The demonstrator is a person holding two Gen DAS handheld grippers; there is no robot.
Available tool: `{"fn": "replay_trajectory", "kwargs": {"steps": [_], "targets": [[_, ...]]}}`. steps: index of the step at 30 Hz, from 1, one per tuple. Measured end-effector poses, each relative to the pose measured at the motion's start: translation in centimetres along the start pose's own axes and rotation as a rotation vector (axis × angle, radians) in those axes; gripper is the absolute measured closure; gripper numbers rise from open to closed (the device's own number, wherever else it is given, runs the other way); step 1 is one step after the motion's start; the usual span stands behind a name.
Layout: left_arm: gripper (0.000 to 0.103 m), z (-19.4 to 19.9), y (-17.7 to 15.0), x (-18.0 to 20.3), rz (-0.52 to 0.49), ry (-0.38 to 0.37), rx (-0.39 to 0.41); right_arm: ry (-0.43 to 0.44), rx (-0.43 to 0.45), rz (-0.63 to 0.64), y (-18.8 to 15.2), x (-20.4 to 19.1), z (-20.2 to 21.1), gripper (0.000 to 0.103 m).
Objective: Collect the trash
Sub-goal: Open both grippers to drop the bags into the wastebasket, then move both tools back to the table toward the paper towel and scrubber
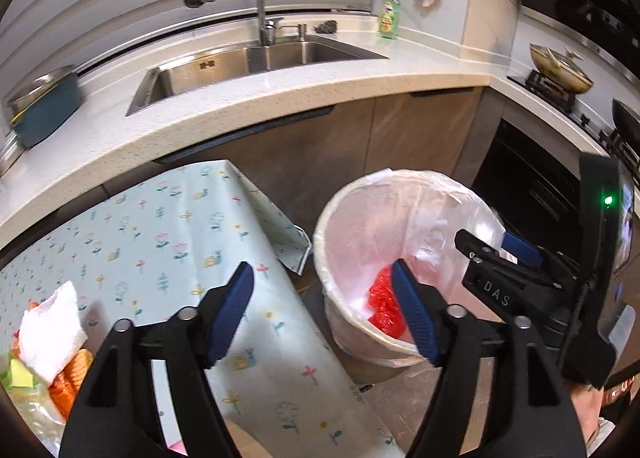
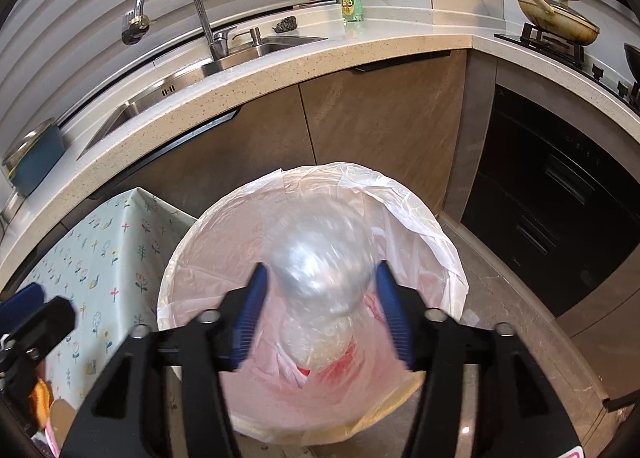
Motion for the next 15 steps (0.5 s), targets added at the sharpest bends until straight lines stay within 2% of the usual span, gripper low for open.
{"fn": "replay_trajectory", "kwargs": {"steps": [4, 7, 13, 14, 15], "targets": [[0.032, 1.4, 0.7, -1.6, 0.022, 0.032, 0.021, 0.002, 0.024, 0.025, 0.6, -0.8, 1.0, 0.031], [0.032, 2.7, 0.9, -2.7, 0.044, 0.048, 0.031, 0.007, 0.042, 0.03, 1.0, -1.2, 2.4, 0.03], [0.031, 6.3, 0.6, -4.1, 0.071, 0.071, 0.057, 0.053, 0.083, 0.018, 1.4, -2.5, 7.4, 0.025], [0.03, 7.1, 0.5, -4.3, 0.074, 0.076, 0.063, 0.063, 0.089, 0.022, 1.3, -2.9, 8.5, 0.024], [0.025, 8.0, 0.3, -4.6, 0.078, 0.083, 0.071, 0.072, 0.093, 0.027, 1.2, -3.3, 9.4, 0.023]]}}
Point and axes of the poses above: each gripper's, at about its wrist camera, not at the fingertips, and z roughly against the way its jaws point, x to its right, y to its top, the point moved 9 cm from there along -z, roughly the way its jaws point, and after that the axes turned 1 degree about -y, right-handed, at the moved point
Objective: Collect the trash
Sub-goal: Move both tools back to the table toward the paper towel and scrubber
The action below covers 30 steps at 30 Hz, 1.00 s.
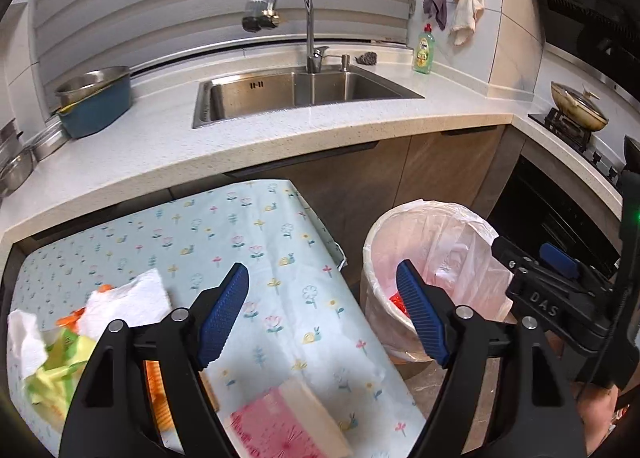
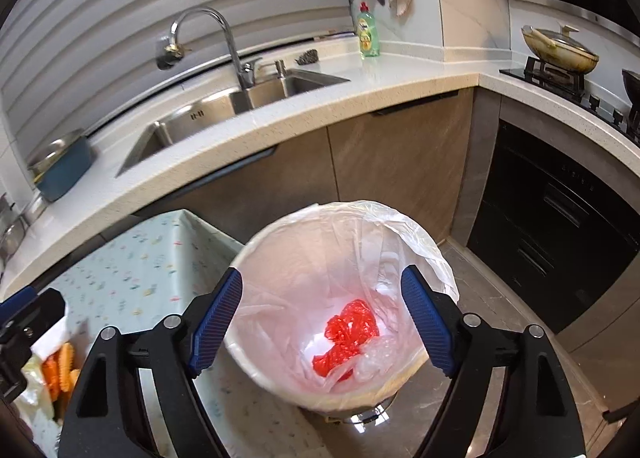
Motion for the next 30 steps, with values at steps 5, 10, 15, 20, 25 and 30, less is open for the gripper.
{"fn": "replay_trajectory", "kwargs": {"steps": [5, 10, 15, 20, 25, 30], "targets": [[0.02, 4.3, -1.2, -2.4, 0.029, 0.034, 0.036, 0.057, 0.026, 0.04, -1.1, -3.3, 4.7, 0.021], [0.019, 7.7, -3.2, -6.3, 0.084, 0.081, 0.041, 0.116, 0.032, 0.09, -3.0, -7.1, 8.6, 0.019], [0.019, 10.2, -5.7, -10.8, 0.13, 0.137, 0.034, 0.162, 0.031, 0.145, -5.6, -11.1, 11.4, 0.019], [0.019, 11.4, -8.6, -15.0, 0.159, 0.195, 0.006, 0.209, 0.006, 0.182, -8.4, -14.8, 12.9, 0.019], [0.02, 11.1, -11.6, -18.5, 0.176, 0.245, -0.035, 0.242, -0.036, 0.201, -11.2, -17.6, 13.0, 0.019], [0.02, 10.2, -13.5, -20.1, 0.184, 0.249, -0.068, 0.266, -0.079, 0.217, -13.7, -19.8, 12.6, 0.019]]}}
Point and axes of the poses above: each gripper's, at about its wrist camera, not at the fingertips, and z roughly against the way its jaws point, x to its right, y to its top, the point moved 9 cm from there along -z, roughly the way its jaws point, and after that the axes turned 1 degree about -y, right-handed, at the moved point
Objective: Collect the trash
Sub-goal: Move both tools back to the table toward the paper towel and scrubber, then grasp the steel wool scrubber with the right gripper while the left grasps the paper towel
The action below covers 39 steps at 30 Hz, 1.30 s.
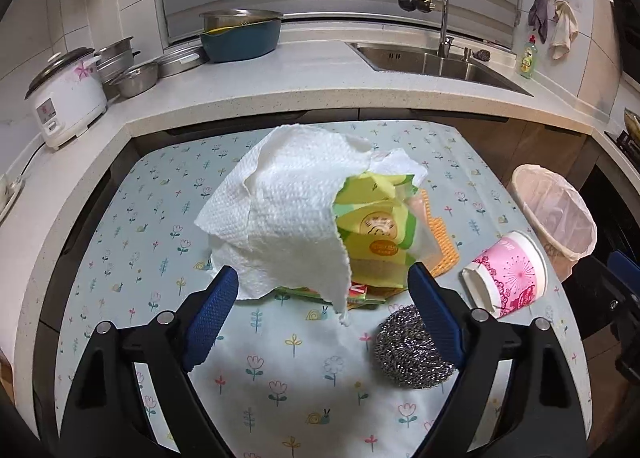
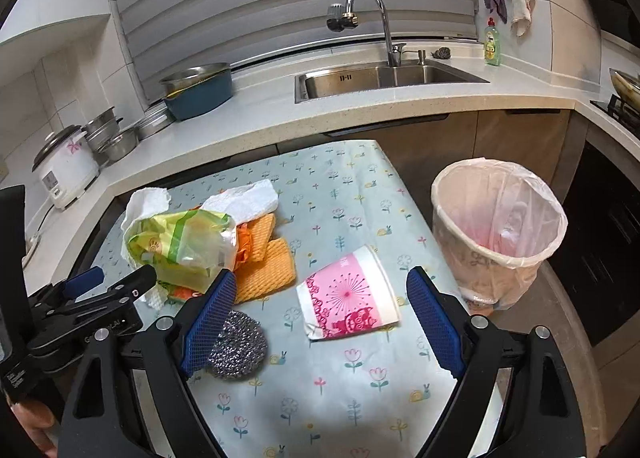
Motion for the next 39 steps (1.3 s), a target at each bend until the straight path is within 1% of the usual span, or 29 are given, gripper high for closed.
{"fn": "replay_trajectory", "kwargs": {"steps": [2, 4, 8, 9, 10, 11, 12, 13, 14, 15, 16, 19, 27, 32, 39], "targets": [[0.022, -0.7, -0.2, -0.2, 0.0, -0.003, -0.011, 0.003, -0.015, 0.01, -0.6, -0.7, -0.5, 0.019], [0.03, -1.5, -0.5, -0.3, -0.001, -0.007, -0.027, 0.004, -0.026, 0.017, -1.2, -1.4, -1.0, 0.019], [0.04, -2.8, -1.1, -0.8, 0.012, -0.027, -0.053, 0.012, -0.049, 0.02, -2.0, -2.3, -1.8, 0.019], [0.044, -2.9, -1.1, -0.9, 0.014, -0.033, -0.056, 0.013, -0.054, 0.02, -2.0, -2.4, -1.9, 0.019], [0.052, -3.0, -1.1, -0.9, 0.015, -0.037, -0.057, 0.015, -0.058, 0.022, -2.1, -2.6, -2.1, 0.019], [0.054, -3.1, -1.2, -1.1, 0.02, -0.041, -0.059, 0.018, -0.062, 0.024, -2.2, -2.8, -2.3, 0.019], [0.062, -3.1, -1.2, -1.2, 0.025, -0.049, -0.06, 0.02, -0.066, 0.027, -2.3, -3.0, -2.4, 0.019], [0.075, -3.2, -1.2, -1.4, 0.032, -0.06, -0.061, 0.022, -0.069, 0.03, -2.4, -3.2, -2.6, 0.019], [0.081, -3.1, -1.2, -1.5, 0.037, -0.071, -0.065, 0.025, -0.072, 0.032, -2.5, -3.5, -2.7, 0.019], [0.092, -3.1, -1.2, -1.6, 0.043, -0.081, -0.067, 0.028, -0.076, 0.034, -2.6, -3.7, -2.9, 0.019], [0.098, -2.9, -1.2, -1.9, 0.052, -0.083, -0.064, 0.032, -0.08, 0.037, -2.7, -4.0, -3.0, 0.019], [0.102, -2.1, -1.0, -2.3, 0.054, -0.083, -0.041, 0.042, -0.093, 0.044, -3.3, -4.7, -3.4, 0.019], [0.102, 1.2, 0.2, -4.3, 0.088, -0.091, 0.028, 0.071, -0.146, 0.053, -5.3, -6.5, -4.7, 0.019], [0.102, 3.4, 1.3, -6.0, 0.117, -0.087, 0.076, 0.07, -0.179, 0.078, -6.8, -7.6, -5.9, 0.019], [0.102, 5.7, 2.9, -7.3, 0.134, -0.083, 0.131, 0.054, -0.229, 0.104, -8.4, -8.5, -8.0, 0.019]]}}
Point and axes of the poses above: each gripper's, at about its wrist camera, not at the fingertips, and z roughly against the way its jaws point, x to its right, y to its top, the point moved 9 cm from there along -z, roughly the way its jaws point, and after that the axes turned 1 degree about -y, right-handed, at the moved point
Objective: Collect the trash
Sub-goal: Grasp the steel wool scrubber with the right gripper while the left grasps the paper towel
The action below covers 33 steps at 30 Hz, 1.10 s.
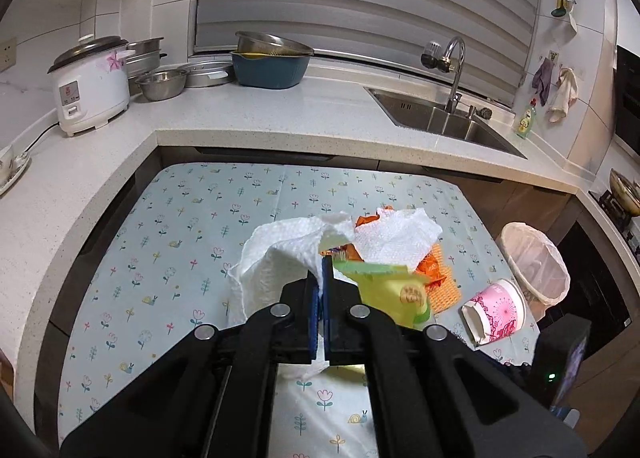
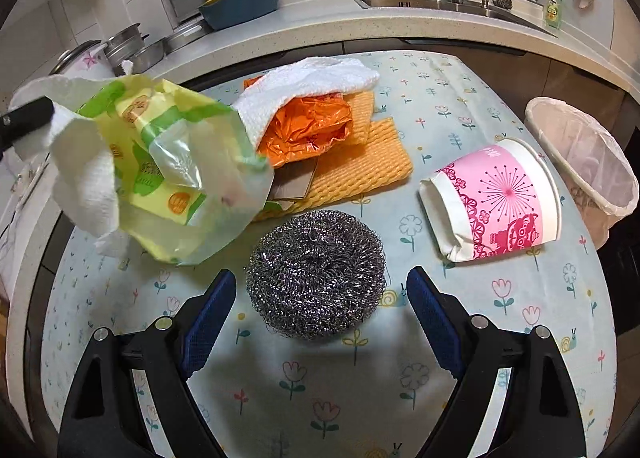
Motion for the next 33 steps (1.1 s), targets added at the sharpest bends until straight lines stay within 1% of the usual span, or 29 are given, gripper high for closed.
{"fn": "replay_trajectory", "kwargs": {"steps": [2, 5, 6, 7, 11, 13, 18, 25, 29, 33], "targets": [[0.102, 0.6, 0.6, 0.0, 0.004, -0.011, 0.012, -0.005, -0.012, 0.005, -0.1, 0.0, -0.6, 0.019], [0.102, 0.8, 1.1, -0.2, -0.002, -0.004, 0.023, -0.016, -0.006, 0.008, 0.0, 0.0, -1.0, 0.02], [0.102, 0.7, 1.1, -0.3, 0.001, -0.005, 0.022, -0.008, -0.004, 0.005, 0.0, -0.1, -1.0, 0.024], [0.102, 0.8, 1.2, -0.4, 0.005, -0.004, 0.022, 0.0, -0.004, 0.002, 0.0, -0.1, -0.9, 0.032], [0.102, 0.7, 1.2, -0.4, 0.004, -0.004, 0.02, -0.01, 0.02, 0.006, 0.4, 0.2, -0.1, 0.035], [0.102, 0.6, 1.0, -0.4, 0.002, -0.006, 0.016, -0.004, 0.037, -0.004, 0.6, 0.5, 0.6, 0.036], [0.102, 0.6, 0.5, 0.8, 0.001, -0.048, -0.001, 0.009, 0.09, -0.038, 1.9, 1.5, 3.1, 0.036], [0.102, 1.0, 0.5, 4.6, -0.042, -0.122, -0.008, 0.03, 0.164, -0.081, 3.8, 3.0, 6.9, 0.036], [0.102, 0.5, -0.4, 6.8, -0.08, -0.138, -0.026, 0.036, 0.192, -0.087, 4.2, 3.7, 8.5, 0.036], [0.102, 0.1, -1.4, 8.1, -0.094, -0.143, -0.044, 0.008, 0.211, -0.066, 4.1, 4.4, 9.3, 0.036]]}}
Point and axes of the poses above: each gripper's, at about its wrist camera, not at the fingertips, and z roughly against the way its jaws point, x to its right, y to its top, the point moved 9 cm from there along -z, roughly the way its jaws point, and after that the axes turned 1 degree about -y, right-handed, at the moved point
